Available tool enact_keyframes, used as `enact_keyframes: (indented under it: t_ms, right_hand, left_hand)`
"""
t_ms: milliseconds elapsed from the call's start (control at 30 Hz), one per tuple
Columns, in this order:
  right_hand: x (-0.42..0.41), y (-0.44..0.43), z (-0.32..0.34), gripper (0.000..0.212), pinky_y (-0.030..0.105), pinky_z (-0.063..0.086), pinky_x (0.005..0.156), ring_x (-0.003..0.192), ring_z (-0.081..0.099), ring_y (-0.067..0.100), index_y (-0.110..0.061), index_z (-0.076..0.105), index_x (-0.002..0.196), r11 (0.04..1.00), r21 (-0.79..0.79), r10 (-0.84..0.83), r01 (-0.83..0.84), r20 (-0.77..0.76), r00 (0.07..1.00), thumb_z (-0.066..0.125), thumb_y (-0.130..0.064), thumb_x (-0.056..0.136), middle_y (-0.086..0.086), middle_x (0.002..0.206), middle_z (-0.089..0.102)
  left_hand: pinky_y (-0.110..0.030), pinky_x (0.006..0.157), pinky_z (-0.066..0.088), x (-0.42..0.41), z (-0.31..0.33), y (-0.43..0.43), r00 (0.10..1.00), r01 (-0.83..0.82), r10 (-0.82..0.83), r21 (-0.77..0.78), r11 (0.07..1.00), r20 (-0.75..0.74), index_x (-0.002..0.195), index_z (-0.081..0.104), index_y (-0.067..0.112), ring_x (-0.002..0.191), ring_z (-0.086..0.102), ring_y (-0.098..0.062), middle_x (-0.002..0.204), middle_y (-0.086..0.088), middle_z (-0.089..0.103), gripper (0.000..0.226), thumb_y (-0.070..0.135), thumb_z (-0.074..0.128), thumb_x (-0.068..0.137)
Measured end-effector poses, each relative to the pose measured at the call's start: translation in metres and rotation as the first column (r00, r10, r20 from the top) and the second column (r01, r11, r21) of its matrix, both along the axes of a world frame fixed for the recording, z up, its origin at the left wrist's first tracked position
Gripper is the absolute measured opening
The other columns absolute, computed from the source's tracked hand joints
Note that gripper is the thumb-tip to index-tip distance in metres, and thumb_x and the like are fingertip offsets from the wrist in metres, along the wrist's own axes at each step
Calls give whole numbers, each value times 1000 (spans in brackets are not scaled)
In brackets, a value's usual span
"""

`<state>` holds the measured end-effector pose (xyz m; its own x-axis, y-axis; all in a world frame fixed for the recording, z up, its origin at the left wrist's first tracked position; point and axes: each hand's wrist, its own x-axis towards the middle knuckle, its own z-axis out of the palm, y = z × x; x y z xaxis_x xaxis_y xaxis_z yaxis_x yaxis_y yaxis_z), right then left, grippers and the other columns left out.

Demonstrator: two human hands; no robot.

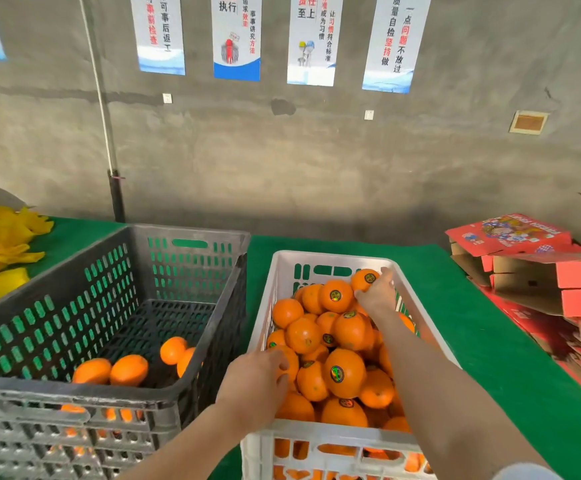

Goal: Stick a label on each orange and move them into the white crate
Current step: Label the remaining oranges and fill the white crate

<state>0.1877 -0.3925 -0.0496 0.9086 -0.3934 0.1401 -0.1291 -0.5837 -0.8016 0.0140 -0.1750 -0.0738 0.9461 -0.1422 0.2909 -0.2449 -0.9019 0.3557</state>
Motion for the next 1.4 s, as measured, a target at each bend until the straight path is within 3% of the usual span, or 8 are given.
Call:
enact_keyframes:
  t_ms: [167, 333, 567, 733, 867, 967, 1167, 1400]
  right_hand:
    - [-7, -14, -1, 82, 44, 46, 96, 129, 42, 35, -21, 5, 151, 989, -66, 133, -135, -30, 991, 55, 1, 89, 14, 151, 30]
    - [-59, -7, 27, 39, 25, 45, 85, 116, 55, 29, -7, 50, 131, 972, -151, 204, -180, 159, 966, 49, -1, 93, 13, 131, 56]
    - [-212, 26, 36, 13, 16, 51, 70, 79, 65, 7, -21, 67, 89, 795, -34, 548, -605, 468, 693, 62, -9, 89, -9, 84, 69]
    - [-274, 45, -36, 18, 19, 50, 76, 85, 61, 2, -11, 71, 101, 452, -59, 877, -890, -152, 455, 61, -21, 90, -4, 98, 70]
    - [-278, 56, -115, 58, 30, 27, 109, 132, 37, 21, -12, 44, 139, 224, -186, 725, -957, -624, 291, 60, -38, 90, 7, 143, 43]
    - [-280, 70, -147, 73, 43, 24, 109, 126, 38, 28, -13, 40, 138, 117, -292, 611, -949, -732, 301, 65, -48, 79, 11, 129, 46]
    - [-279, 70, -160, 29, 32, 36, 86, 102, 50, 28, -7, 58, 108, 282, -410, 672, -867, -560, 483, 56, -28, 89, 9, 106, 56]
    - [-274, 46, -116, 22, 15, 43, 83, 102, 55, 7, -28, 62, 111, 656, 89, 741, -750, -268, 616, 62, -22, 90, -17, 105, 61]
  left_hand:
    - [-17, 69, 41, 0, 3, 0, 1000, -5, 4, -17, 1000, -3, 113, 59, 33, 77, 53, -5, 89, 12, 63, 22, 38, 47, 94]
    - [-24, 75, 50, -3, 8, 0, 1000, -15, 15, -27, 1000, -12, 109, 61, 28, 81, 59, -10, 91, 8, 66, 21, 34, 48, 95]
    - [-27, 61, 41, -14, 10, -2, 997, -30, 34, -61, 998, 70, 93, 64, 15, 69, 54, -15, 76, 0, 60, 21, 22, 44, 96]
    - [-30, 78, 42, -47, -7, 4, 983, 57, -5, -280, 958, 185, 93, 66, 2, 87, 56, -23, 89, -10, 64, 14, 8, 53, 94]
    - [-31, 109, 34, -95, -37, 17, 958, 144, -51, -319, 937, 282, 124, 56, 0, 125, 46, -23, 129, -13, 52, 34, -1, 58, 90]
    - [-21, 112, 28, -129, -66, 30, 973, 110, -29, -351, 930, 228, 128, 51, 1, 131, 38, -16, 137, -9, 42, 45, -6, 60, 85]
    - [-5, 72, 44, -175, -118, 44, 900, -311, 94, -478, 822, -426, 118, 57, 16, 98, 61, -11, 105, 4, 61, 30, 9, 62, 89]
    - [-33, 81, 52, -179, -115, 31, 584, -650, -154, -573, 500, -797, 105, 68, 5, 88, 64, -20, 97, -9, 72, 26, 23, 69, 86]
